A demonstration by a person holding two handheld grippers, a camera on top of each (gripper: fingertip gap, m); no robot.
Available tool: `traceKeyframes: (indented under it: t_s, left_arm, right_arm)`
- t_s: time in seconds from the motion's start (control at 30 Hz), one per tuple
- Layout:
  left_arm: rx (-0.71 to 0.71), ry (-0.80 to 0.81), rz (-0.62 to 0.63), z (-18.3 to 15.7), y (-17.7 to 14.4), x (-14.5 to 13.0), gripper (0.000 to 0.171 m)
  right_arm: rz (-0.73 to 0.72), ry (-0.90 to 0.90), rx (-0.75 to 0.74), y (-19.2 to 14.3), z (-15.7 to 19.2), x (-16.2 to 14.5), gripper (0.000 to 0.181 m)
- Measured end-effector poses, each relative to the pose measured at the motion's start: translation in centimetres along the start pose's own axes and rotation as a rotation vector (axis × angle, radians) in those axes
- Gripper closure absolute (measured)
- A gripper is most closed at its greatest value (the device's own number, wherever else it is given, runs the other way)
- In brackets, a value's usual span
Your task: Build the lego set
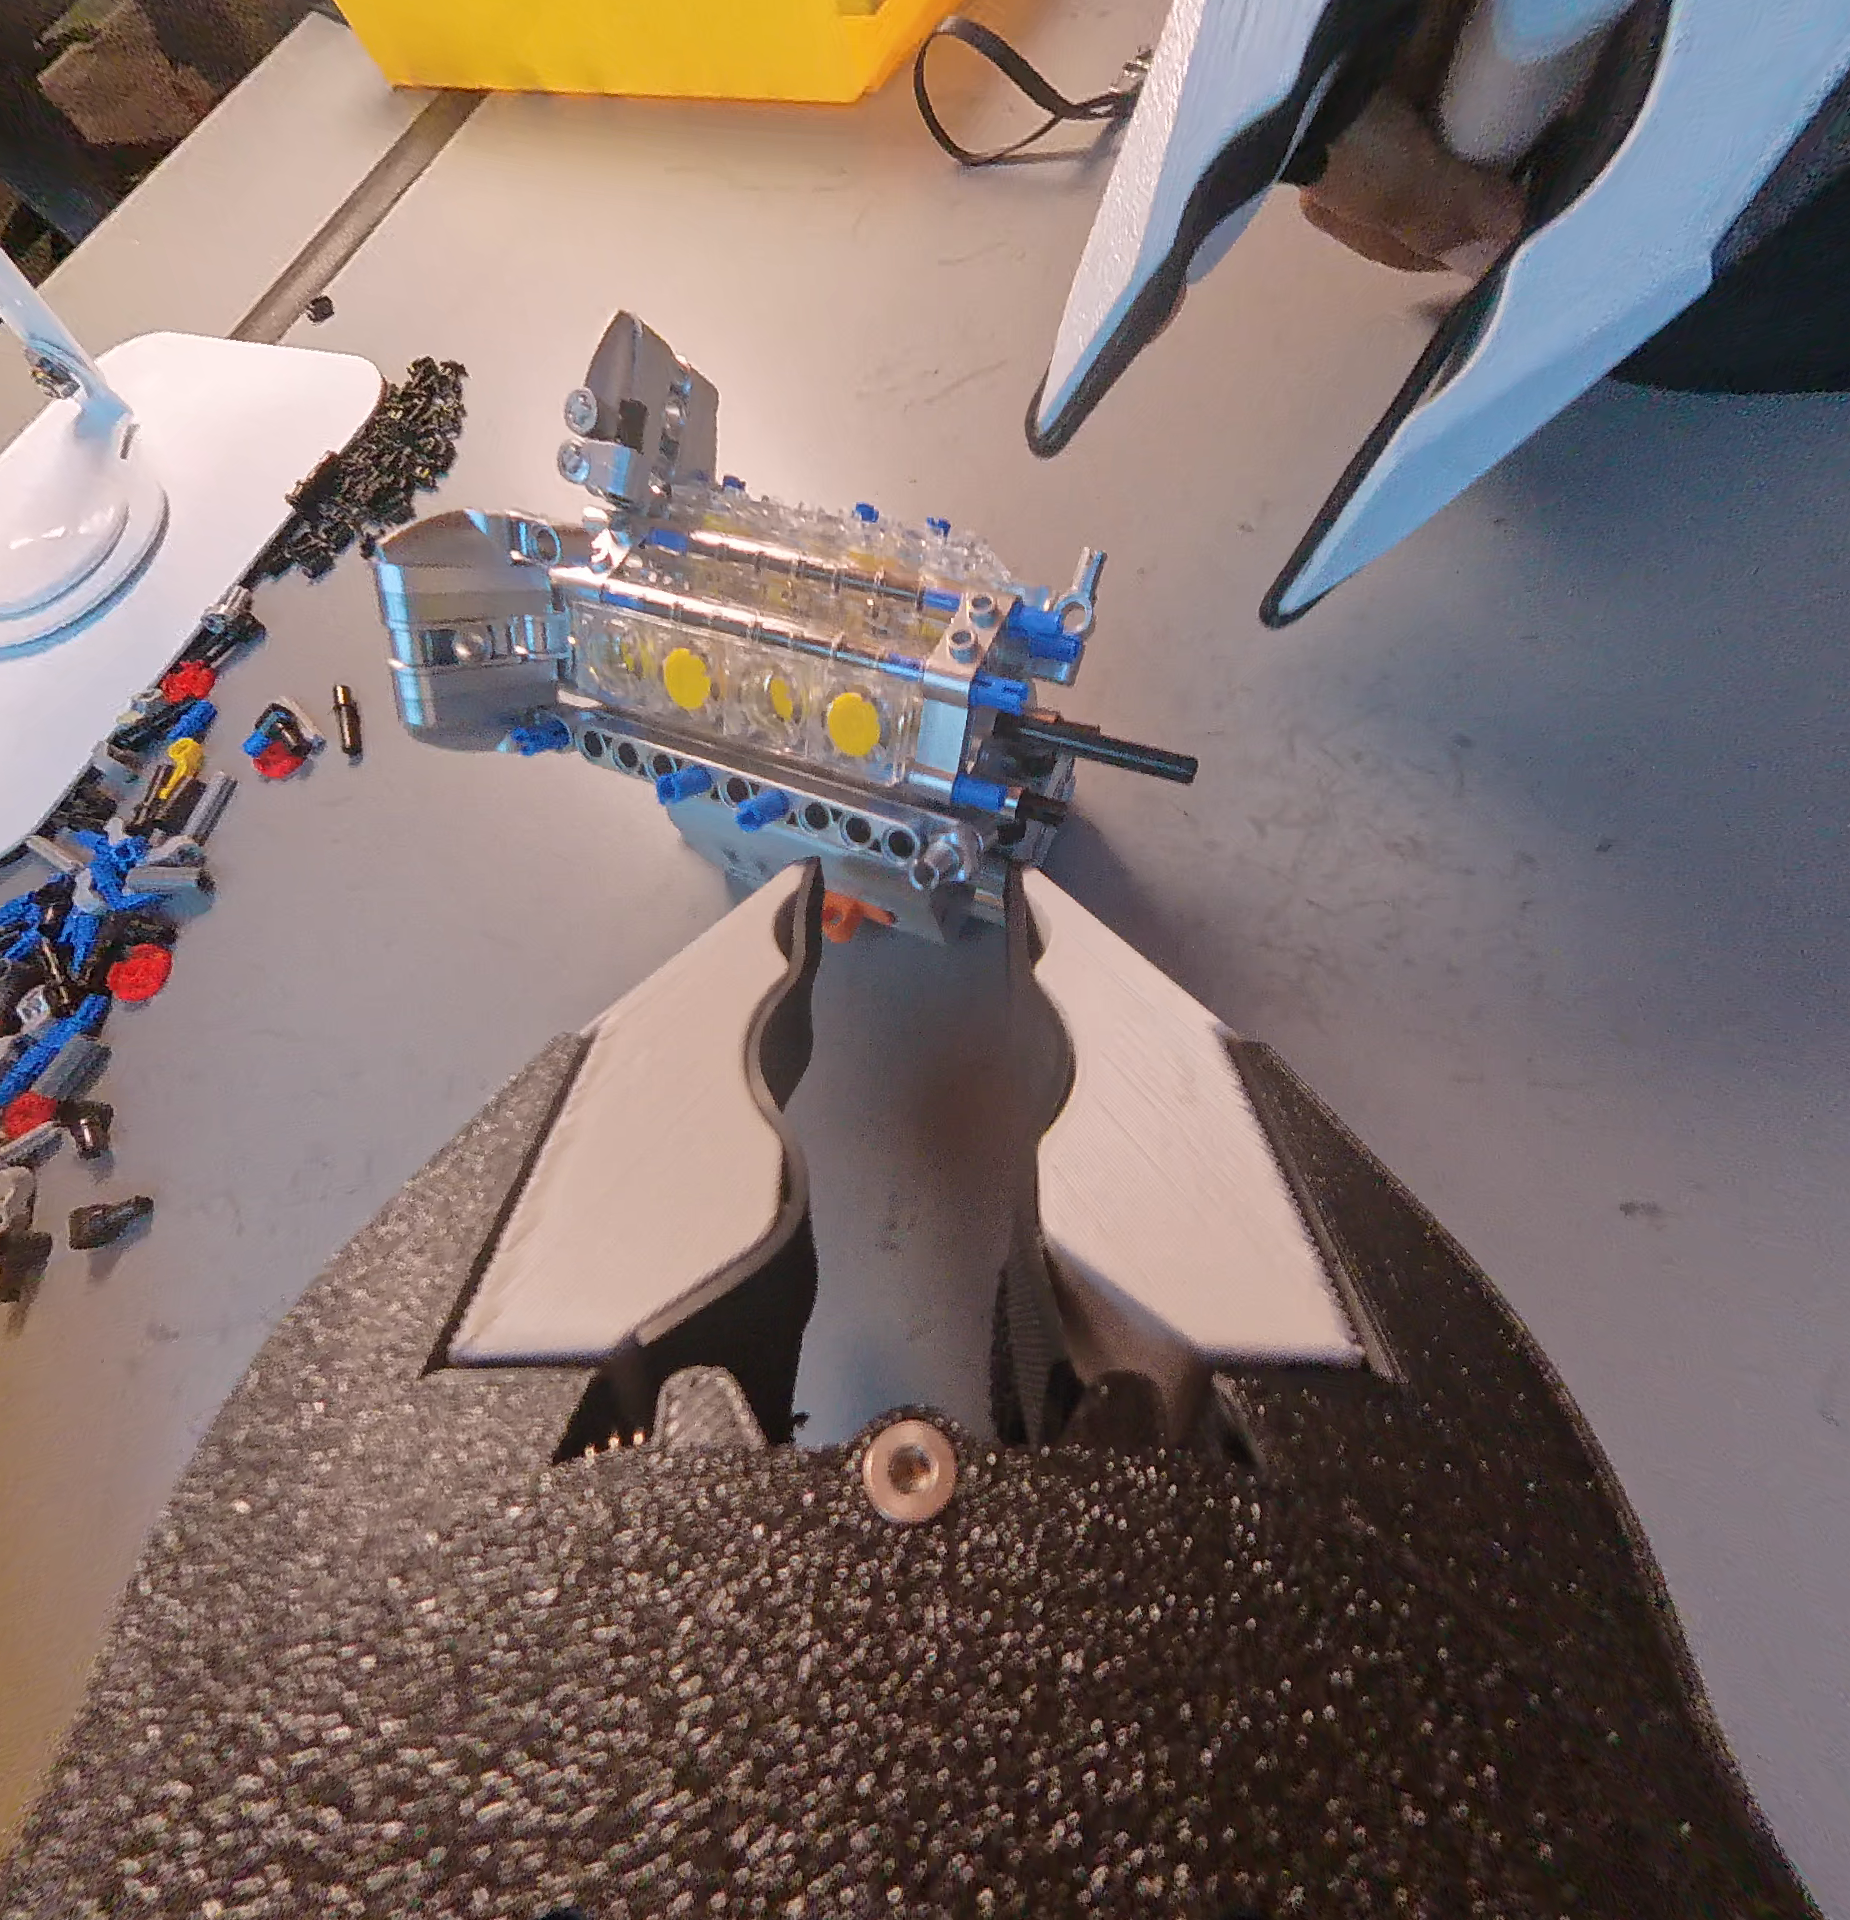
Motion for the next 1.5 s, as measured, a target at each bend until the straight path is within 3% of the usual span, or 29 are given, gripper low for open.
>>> traceKeyframes:
  t_s: [0.13, 0.33, 0.5, 0.6, 0.73, 0.83, 1.13, 1.33, 1.5]
  left_arm:
    - [0.052, 0.002, -0.002, 0.0, 1.2, 0.9, 0.139]
    - [0.115, -0.026, 0.004, 0.8, 3.5, 2.0, 0.148]
    - [0.139, -0.051, 0.057, 1.7, 1.9, 0.4, 0.148]
    - [0.214, 0.087, 0.019, 1.3, 0.0, 0.3, 0.147]
    - [0.373, 0.491, -0.030, 0.4, -0.8, 2.5, 0.142]
    - [0.346, 0.646, -0.052, -0.3, 0.4, 3.6, 0.147]
    - [0.272, 0.570, 0.047, 0.1, 1.7, 1.2, 0.166]
    - [0.297, 0.530, -0.022, 0.2, 0.6, 2.0, 0.166]
    - [0.299, 0.288, -0.049, 2.2, -0.7, 1.3, 0.161]
  right_arm:
    - [0.084, 0.000, -0.108, -0.3, -0.5, -0.1, 0.137]
    - [0.223, 0.374, -0.264, -2.2, 2.0, 1.0, 0.124]
    - [0.221, 0.498, -0.395, -1.3, 5.2, 1.3, 0.111]
    - [0.285, 0.448, -0.445, -0.8, 5.5, 0.9, 0.105]
    - [0.268, 0.497, -0.429, -0.8, 5.3, 0.8, 0.106]
    - [0.254, 0.543, -0.404, -0.8, 5.0, 0.6, 0.105]
    - [0.253, 0.537, -0.391, 0.5, 4.4, 0.8, 0.100]
    - [0.251, 0.510, -0.392, 0.7, 4.7, 1.0, 0.097]
    - [0.169, 0.518, -0.400, 0.1, 1.2, 0.8, 0.098]
Point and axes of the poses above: each gripper's, where its closed fingertips meet, y out along the fingers, x out of its top, z = x × y across the jaws, the point moved 5 cm from there along -y, back along the fingers, and after that the axes turned 6 degrees about -x, right-handed, at the moved point
